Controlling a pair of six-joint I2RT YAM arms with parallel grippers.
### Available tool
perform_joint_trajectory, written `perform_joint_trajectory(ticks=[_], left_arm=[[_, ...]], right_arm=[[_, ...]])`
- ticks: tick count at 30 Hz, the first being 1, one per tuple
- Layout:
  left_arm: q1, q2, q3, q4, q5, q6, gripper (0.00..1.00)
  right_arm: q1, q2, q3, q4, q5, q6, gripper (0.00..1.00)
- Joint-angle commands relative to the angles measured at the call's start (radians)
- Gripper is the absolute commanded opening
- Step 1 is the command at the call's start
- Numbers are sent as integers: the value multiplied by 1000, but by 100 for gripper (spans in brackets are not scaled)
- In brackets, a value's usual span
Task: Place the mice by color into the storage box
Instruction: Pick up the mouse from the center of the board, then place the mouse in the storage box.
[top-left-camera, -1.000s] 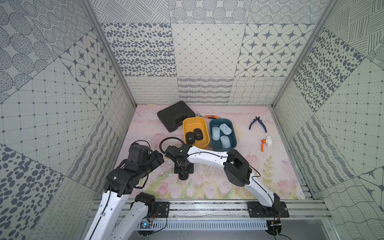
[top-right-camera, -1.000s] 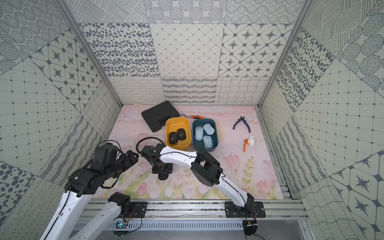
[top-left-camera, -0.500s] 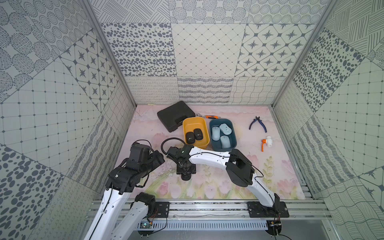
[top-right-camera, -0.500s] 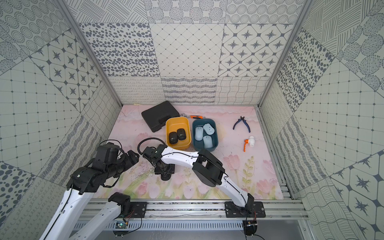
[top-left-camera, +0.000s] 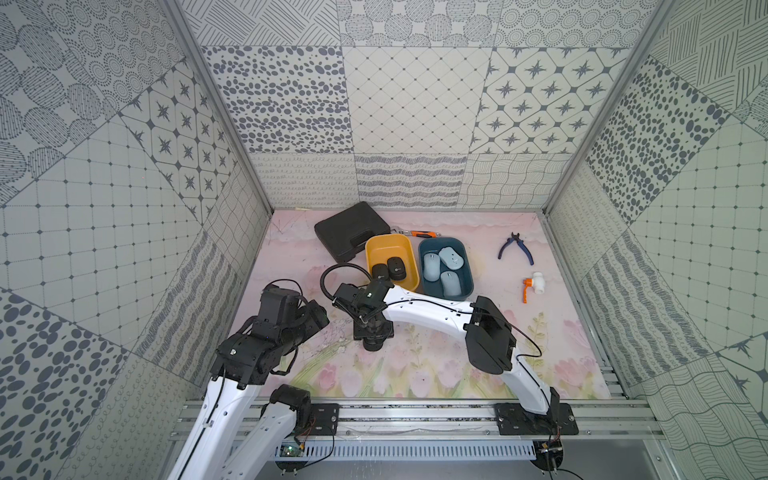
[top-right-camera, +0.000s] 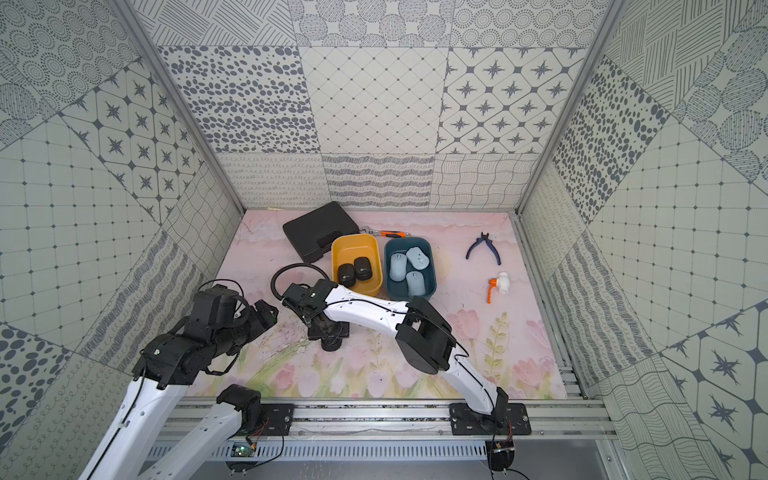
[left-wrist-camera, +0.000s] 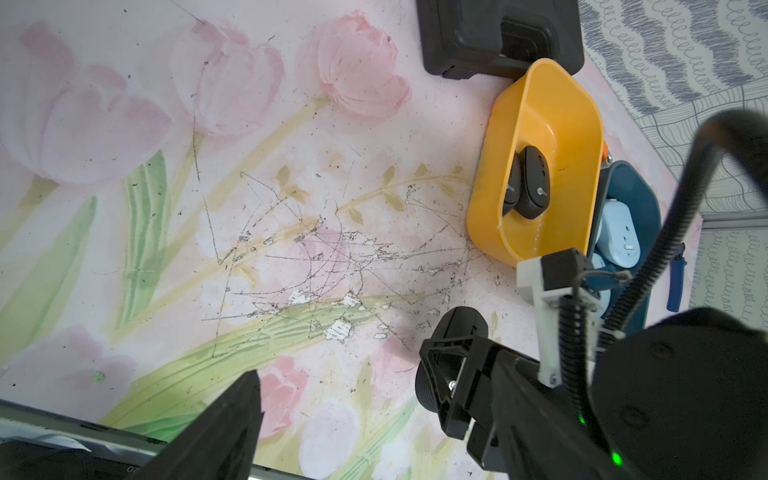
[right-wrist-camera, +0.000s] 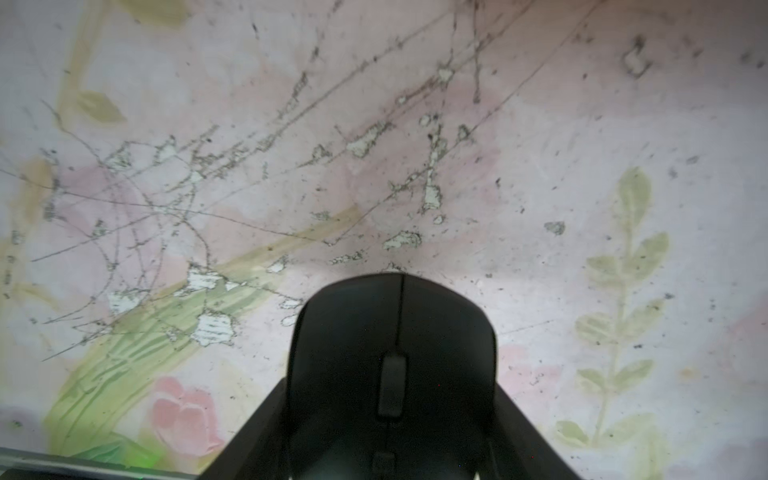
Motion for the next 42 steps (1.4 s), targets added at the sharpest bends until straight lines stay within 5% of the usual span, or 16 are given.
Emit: perform_joint_trajectory(ticks=[1, 14, 23, 35, 42], left_arm=[[-1, 4, 13, 26, 1, 6, 90], [0, 31, 29, 17, -8, -9, 90], [0, 101, 67, 39, -5, -14, 90], [1, 132, 52, 55, 5, -33, 90], [0, 155, 40, 59, 11, -20, 90]], right_arm=[[-22, -53, 53, -56, 46, -37, 43], [-184, 12, 355, -193, 65, -237, 44], [-323, 256, 695, -239, -35, -390, 45], [-430, 333, 630, -46, -140, -491, 46], [-461, 371, 630, 17, -264, -544, 71]])
